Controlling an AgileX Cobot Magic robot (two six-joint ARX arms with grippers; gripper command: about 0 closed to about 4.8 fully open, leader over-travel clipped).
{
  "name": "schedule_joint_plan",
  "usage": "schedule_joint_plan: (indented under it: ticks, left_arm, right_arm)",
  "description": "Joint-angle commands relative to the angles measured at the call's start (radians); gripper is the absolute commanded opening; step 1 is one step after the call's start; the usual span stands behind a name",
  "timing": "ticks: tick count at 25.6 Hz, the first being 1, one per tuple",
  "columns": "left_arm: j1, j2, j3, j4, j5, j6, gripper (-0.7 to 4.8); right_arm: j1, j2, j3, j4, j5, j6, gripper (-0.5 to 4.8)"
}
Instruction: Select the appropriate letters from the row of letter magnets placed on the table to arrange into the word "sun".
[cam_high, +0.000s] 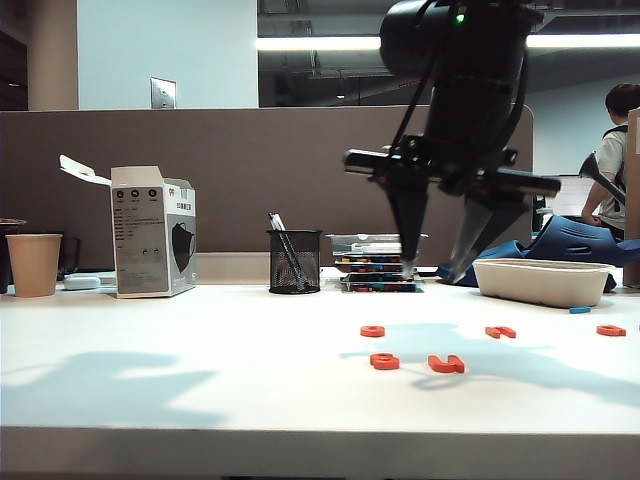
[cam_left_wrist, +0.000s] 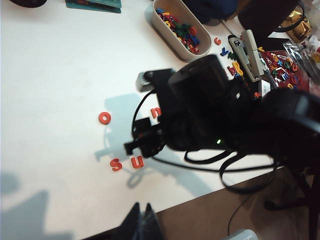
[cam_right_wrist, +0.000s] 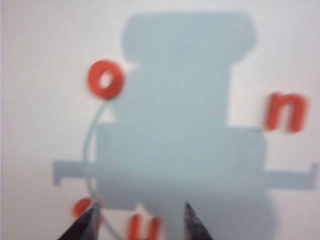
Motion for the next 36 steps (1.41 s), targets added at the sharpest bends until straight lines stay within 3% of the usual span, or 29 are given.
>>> schedule_joint_plan:
  ticks: [1,7,23,33,36]
  left_arm:
    - [0.001,-0.003,0.002,0.003,-0.003,0.005,-0.05]
    - [0.001,-0.002,0.002,0.003,-0.003,0.005,-0.05]
    - [0.001,-0.002,0.002,0.003,-0.024,0.005,-0.05]
    - [0.001,-0.002,0.002,0.003,-0.025,0.005,-0.05]
    - [0.001,-0.002,0.002,0.003,-0.025,0.005,-0.05]
  right_arm:
    - [-0.046,-0.004,0.013,-0.013,0.076,-0.045,2.13]
    - [-0.157,0.016,0.013,0.001,0.079,-0.125,2.14]
    - [-0.170,0.157,0.019,0.097,0.076,-0.151,2.14]
    - [-0.172,0.195,0.019,0.070,0.053,-0.150,2.11]
    - [-0.172,0.196,0.018,0.056,0.053,-0.150,1.75]
